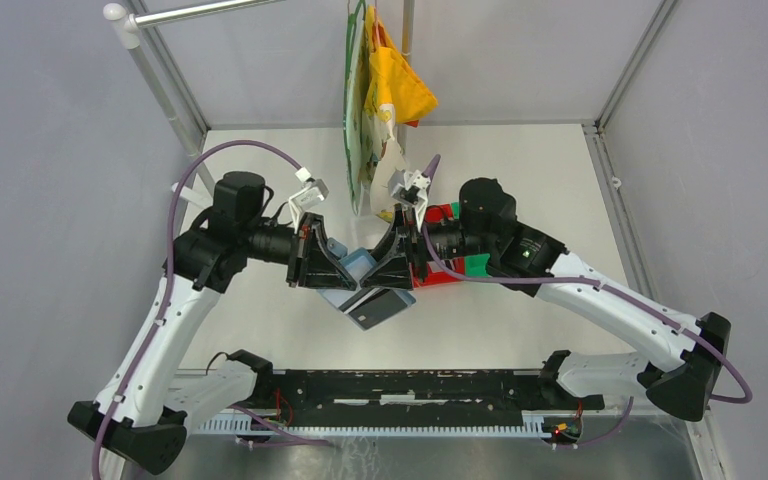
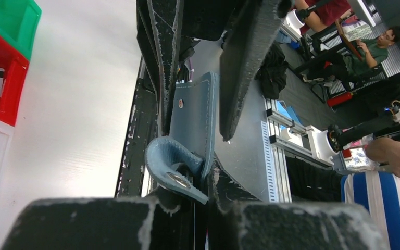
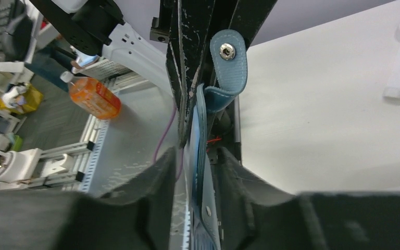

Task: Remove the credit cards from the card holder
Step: Remove the credit card from the card holder.

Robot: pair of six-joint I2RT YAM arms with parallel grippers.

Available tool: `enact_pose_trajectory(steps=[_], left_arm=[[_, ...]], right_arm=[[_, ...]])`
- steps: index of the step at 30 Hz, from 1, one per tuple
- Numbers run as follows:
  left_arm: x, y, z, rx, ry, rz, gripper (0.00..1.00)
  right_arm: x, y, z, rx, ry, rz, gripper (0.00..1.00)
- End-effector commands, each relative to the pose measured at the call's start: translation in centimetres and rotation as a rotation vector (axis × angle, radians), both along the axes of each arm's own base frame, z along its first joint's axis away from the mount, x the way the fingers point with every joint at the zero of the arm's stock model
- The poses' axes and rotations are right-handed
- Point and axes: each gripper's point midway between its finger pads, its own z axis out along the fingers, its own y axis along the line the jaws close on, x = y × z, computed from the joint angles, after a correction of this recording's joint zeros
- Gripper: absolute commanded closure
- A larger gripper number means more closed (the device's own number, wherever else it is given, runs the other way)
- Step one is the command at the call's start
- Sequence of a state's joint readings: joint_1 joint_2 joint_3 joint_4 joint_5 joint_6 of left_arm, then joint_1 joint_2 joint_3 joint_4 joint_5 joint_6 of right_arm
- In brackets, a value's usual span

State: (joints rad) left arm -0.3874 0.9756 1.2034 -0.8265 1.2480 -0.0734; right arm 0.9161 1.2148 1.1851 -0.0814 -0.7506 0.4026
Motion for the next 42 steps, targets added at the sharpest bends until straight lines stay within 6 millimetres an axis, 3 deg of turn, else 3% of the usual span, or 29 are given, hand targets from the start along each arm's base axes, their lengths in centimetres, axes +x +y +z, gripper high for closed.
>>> enact_pose_trajectory(steps=[1, 3, 5, 9, 12, 16, 24, 31, 39, 42], left_arm=[[1.1, -0.1, 1.4, -0.023, -0.02, 0.024, 0.98], [2.3, 0.3, 1.1, -0.016, -0.006, 0.07, 0.98], [3.9, 0.9, 1.0, -0.016, 0.008, 0.132, 0.98], [7.2, 3.1, 0.9, -0.032, 0.044, 0.262, 0.98], [8.3, 4.0, 0.9, -0.039, 0.057, 0.303, 0.98], [8.3, 3.9, 0.9, -0.046, 0.08, 0.299, 0.98], [8.2, 3.9, 1.6, -0.059, 0.106, 0.312, 0.98], [8.1, 3.9, 1.4, -0.064, 0.126, 0.327, 0.98], [8.2, 3.7, 2.7, -0.098, 0.137, 0.331, 0.98], [8.1, 3.7, 2.8, -0.1, 0.138, 0.33, 0.98]], right_arm=[[1.5, -0.2, 3.1, 0.071, -0.072, -0.083, 0.47], [2.7, -1.4, 4.2, 0.09, -0.09, -0.168, 0.34], [3.6, -2.6, 5.2, 0.112, -0.09, -0.239, 0.28], [3.8, -4.3, 6.2, 0.166, -0.047, -0.318, 0.25], [2.8, -4.3, 6.0, 0.235, 0.027, -0.281, 0.25], [1.8, -3.3, 4.7, 0.306, 0.144, -0.192, 0.27], [2.3, -1.1, 3.0, 0.378, 0.268, -0.11, 0.29], [3.2, 0.5, 2.4, 0.383, 0.307, -0.09, 0.31], [4.1, 1.9, 0.9, 0.359, 0.346, -0.094, 0.35], [4.1, 2.2, 1.4, 0.382, 0.348, -0.081, 0.37]])
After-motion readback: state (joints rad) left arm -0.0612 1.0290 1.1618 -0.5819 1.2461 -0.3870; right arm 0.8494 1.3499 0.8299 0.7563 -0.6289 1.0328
